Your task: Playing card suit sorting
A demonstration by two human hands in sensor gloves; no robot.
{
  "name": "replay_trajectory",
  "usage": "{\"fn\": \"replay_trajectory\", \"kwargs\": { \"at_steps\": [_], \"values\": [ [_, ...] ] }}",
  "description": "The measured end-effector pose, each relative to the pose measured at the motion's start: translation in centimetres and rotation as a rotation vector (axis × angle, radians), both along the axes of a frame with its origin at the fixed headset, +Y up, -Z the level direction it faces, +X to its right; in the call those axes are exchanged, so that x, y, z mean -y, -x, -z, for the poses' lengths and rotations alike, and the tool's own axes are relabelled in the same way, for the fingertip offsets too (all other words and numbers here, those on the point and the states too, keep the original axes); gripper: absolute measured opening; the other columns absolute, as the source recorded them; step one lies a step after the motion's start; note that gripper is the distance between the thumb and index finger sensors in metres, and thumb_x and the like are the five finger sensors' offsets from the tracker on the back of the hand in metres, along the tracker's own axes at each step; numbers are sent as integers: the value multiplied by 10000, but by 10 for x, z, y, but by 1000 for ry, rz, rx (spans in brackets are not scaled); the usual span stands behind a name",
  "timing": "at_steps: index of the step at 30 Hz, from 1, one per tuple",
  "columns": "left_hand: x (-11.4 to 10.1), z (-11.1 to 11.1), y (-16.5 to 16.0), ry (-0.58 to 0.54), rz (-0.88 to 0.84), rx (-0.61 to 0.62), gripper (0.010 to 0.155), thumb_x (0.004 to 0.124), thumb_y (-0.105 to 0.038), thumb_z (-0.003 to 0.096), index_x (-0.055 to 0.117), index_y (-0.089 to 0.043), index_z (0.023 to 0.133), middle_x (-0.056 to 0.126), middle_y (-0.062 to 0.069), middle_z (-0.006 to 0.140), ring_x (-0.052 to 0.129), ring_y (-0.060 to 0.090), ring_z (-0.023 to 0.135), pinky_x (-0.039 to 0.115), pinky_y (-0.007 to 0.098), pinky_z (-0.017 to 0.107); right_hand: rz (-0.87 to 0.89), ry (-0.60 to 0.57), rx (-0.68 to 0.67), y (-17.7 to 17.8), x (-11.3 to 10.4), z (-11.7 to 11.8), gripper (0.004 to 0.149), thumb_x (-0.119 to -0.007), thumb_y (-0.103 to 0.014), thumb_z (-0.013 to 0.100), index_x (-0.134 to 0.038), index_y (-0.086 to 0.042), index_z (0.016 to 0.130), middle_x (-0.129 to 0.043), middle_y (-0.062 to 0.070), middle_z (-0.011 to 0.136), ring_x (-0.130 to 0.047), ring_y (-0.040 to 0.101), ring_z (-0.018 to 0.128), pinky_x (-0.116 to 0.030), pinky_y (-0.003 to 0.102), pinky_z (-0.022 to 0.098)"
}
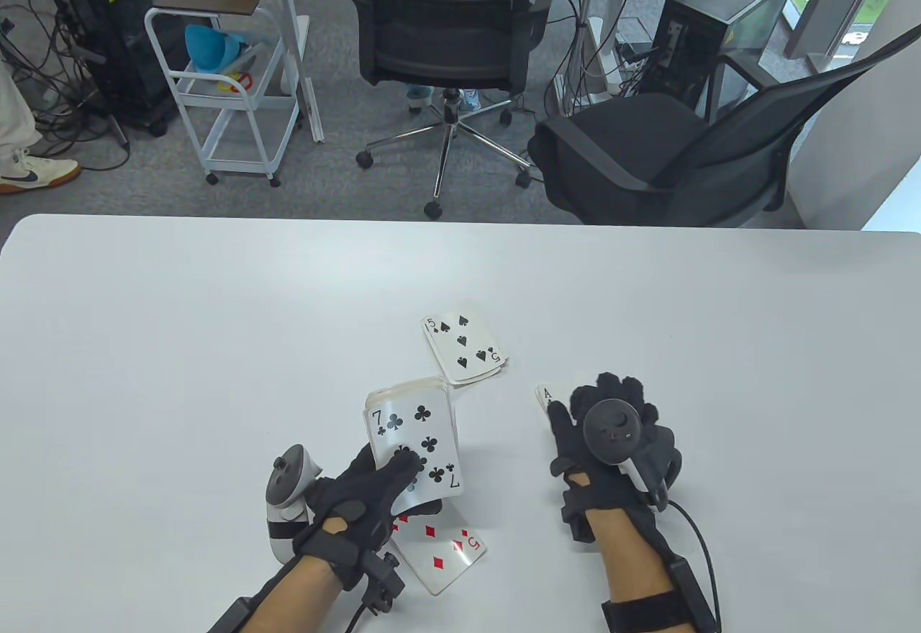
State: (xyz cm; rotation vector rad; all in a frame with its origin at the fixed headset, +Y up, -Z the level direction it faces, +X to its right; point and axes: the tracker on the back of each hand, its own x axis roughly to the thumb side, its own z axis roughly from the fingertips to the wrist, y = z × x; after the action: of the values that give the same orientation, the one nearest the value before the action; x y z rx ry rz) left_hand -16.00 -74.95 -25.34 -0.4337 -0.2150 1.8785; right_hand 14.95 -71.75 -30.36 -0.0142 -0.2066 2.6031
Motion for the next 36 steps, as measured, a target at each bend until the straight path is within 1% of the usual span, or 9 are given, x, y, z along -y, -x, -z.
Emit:
{"fn": "replay_trajectory", "kwargs": {
  "at_steps": [4,5,6,9,13,18,23,29,36],
  "values": [
    [1,0,-1,-1,11,4,602,817,-449,541,554,-279,1055,733,-7,1051,878,308,904,912,438,546,134,-202,-220,39,-21,-22,507,-758,-523,544,-701,-168,901,-489,176,1115,-349,491,1065,-308,740,697],
    [3,1,-1,-2,15,4,602,819,-447,540,559,-278,1055,736,-6,1050,879,310,903,912,439,546,183,-278,-266,48,-25,-27,504,-763,-519,540,-717,-159,889,-520,175,1103,-381,493,1056,-327,739,692],
    [5,1,0,-2,19,3,601,819,-448,540,558,-280,1055,736,-7,1050,877,308,905,912,440,545,209,-297,-276,53,-26,-31,503,-762,-520,535,-727,-157,881,-544,175,1093,-410,493,1051,-343,738,693],
    [8,2,1,4,29,-13,602,821,-446,539,558,-280,1054,737,-10,1049,878,308,904,913,439,546,234,-279,-334,68,-25,-40,530,-750,-538,534,-710,-157,899,-542,173,1093,-417,494,1049,-349,736,696],
    [5,-1,0,-17,33,-27,603,828,-439,537,558,-285,1053,738,-14,1049,881,303,905,914,436,549,168,-241,-352,76,-16,-42,629,-765,-606,511,-652,-156,936,-510,179,1103,-407,502,1049,-350,739,694],
    [4,-2,2,-32,35,-61,593,852,-432,531,584,-303,1044,766,-37,1035,901,287,895,927,425,542,151,-266,-371,84,-15,-46,683,-811,-650,471,-649,-146,902,-512,171,1099,-434,501,1045,-366,738,697],
    [3,-1,5,-38,42,-68,571,885,-454,519,647,-321,1021,824,-61,1002,940,270,865,946,417,516,161,-296,-370,86,-18,-48,625,-828,-626,464,-696,-135,828,-623,151,1031,-581,483,999,-451,714,700],
    [7,0,3,-17,28,-53,584,872,-481,519,638,-307,1025,815,-49,1006,931,279,867,940,421,515,220,-277,-387,87,-16,-47,570,-832,-548,480,-699,-106,814,-625,145,1028,-593,474,998,-469,704,703],
    [11,1,2,9,15,-42,605,864,-483,521,608,-300,1038,782,-36,1028,903,293,889,926,430,533,228,-289,-382,84,-18,-45,422,-815,-437,519,-786,-104,776,-715,126,997,-646,454,985,-485,701,703]
  ]
}}
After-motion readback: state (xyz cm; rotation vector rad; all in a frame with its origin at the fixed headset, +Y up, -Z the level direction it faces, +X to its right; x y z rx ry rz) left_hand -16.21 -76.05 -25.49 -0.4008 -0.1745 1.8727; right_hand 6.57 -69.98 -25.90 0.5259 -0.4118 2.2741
